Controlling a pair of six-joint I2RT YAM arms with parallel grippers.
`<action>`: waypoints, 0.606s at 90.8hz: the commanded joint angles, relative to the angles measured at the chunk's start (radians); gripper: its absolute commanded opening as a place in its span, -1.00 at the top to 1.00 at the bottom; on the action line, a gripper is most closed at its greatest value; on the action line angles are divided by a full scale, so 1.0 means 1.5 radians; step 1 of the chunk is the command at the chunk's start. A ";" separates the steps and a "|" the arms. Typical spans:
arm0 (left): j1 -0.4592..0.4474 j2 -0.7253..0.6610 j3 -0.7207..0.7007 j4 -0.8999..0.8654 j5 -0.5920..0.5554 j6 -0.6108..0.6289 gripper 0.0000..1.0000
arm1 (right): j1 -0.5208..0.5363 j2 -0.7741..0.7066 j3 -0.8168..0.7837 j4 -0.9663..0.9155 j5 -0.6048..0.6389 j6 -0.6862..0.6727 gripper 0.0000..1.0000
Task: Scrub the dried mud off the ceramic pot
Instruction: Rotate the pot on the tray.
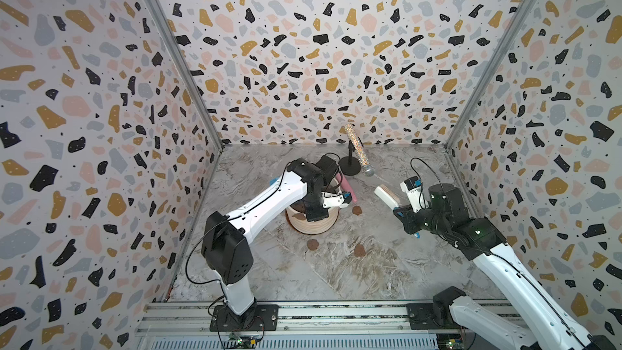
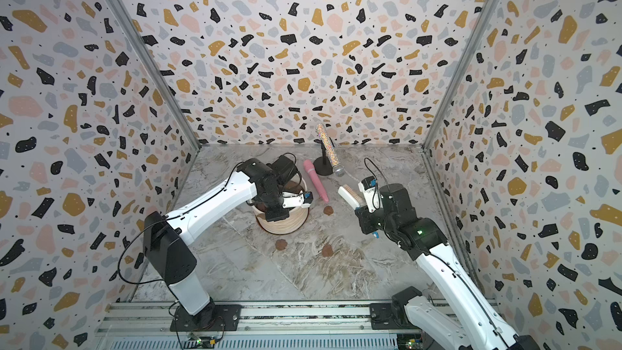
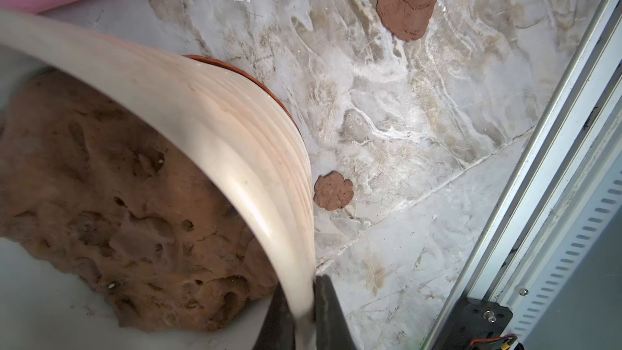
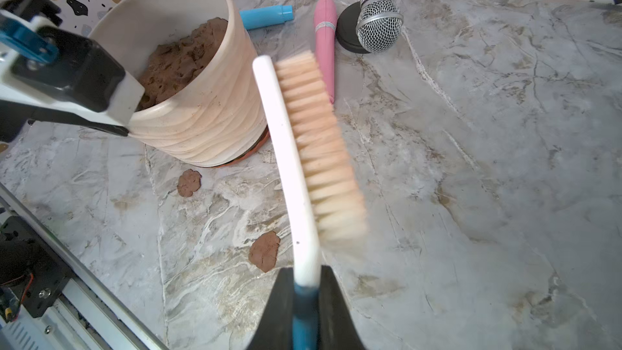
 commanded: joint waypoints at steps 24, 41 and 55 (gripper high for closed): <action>-0.036 0.040 0.050 0.042 0.010 -0.221 1.00 | -0.008 -0.013 -0.012 0.045 -0.010 -0.008 1.00; -0.036 0.042 0.073 0.092 -0.096 -0.444 1.00 | -0.009 -0.025 -0.027 0.041 -0.005 -0.109 1.00; -0.036 0.077 0.113 0.086 -0.116 -0.559 1.00 | -0.008 0.002 -0.016 -0.024 -0.078 -0.225 1.00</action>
